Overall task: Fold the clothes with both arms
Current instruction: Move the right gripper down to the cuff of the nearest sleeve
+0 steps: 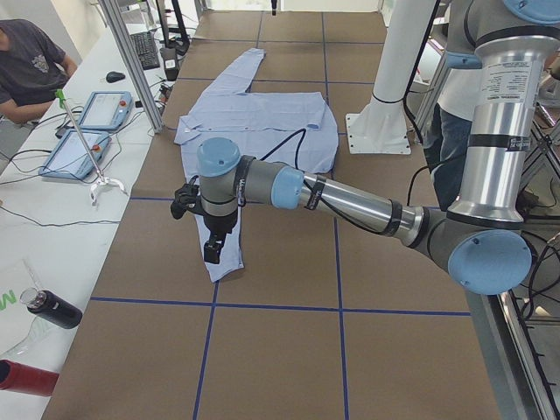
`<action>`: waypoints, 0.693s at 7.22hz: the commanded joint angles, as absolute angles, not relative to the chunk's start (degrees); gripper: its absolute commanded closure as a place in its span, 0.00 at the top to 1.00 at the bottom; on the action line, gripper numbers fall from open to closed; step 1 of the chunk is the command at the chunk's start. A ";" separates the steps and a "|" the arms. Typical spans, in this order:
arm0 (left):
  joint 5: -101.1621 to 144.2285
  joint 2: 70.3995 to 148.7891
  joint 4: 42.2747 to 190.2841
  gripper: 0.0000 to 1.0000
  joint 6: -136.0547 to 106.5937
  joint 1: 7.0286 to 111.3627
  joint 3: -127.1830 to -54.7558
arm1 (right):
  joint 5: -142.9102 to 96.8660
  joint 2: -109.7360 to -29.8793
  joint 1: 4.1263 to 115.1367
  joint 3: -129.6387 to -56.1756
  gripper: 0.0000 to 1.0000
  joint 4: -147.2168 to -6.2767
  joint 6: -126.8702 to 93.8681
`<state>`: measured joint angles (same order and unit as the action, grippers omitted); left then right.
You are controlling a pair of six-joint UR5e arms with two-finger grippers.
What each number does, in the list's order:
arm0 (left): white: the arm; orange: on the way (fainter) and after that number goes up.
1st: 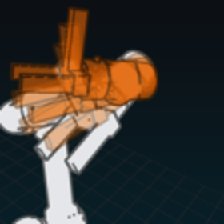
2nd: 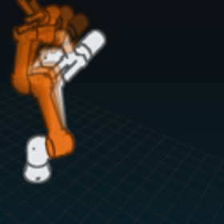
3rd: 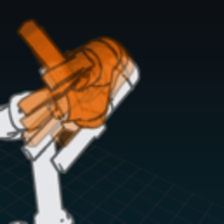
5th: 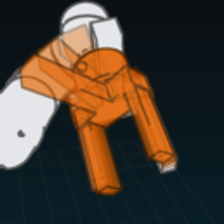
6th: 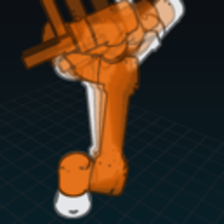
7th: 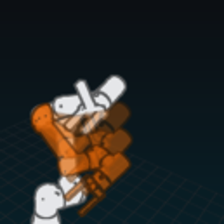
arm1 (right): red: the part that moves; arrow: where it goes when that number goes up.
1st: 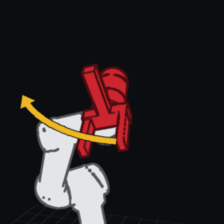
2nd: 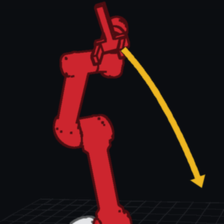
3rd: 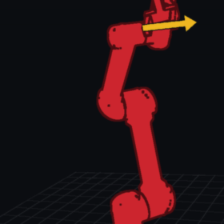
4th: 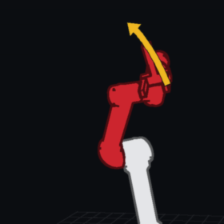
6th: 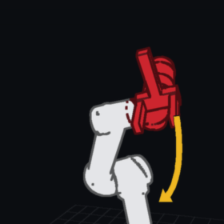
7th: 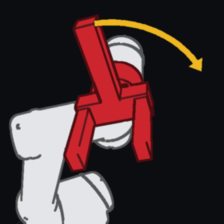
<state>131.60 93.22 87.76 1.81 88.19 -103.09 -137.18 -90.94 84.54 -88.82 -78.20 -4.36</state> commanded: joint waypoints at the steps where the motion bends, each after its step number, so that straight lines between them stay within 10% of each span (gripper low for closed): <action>1: 132.45 90.96 97.09 0.99 1.58 88.15 -100.31 | -137.82 -88.87 80.09 -80.97 1.00 -64.12 -13.37; 5: 132.10 91.23 97.29 0.99 1.93 88.07 -100.72 | -136.76 -81.06 73.14 -72.71 0.99 -61.17 -24.93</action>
<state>132.16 91.24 97.23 1.91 88.07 -100.51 -137.37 -84.00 74.89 -75.79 -61.49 -21.48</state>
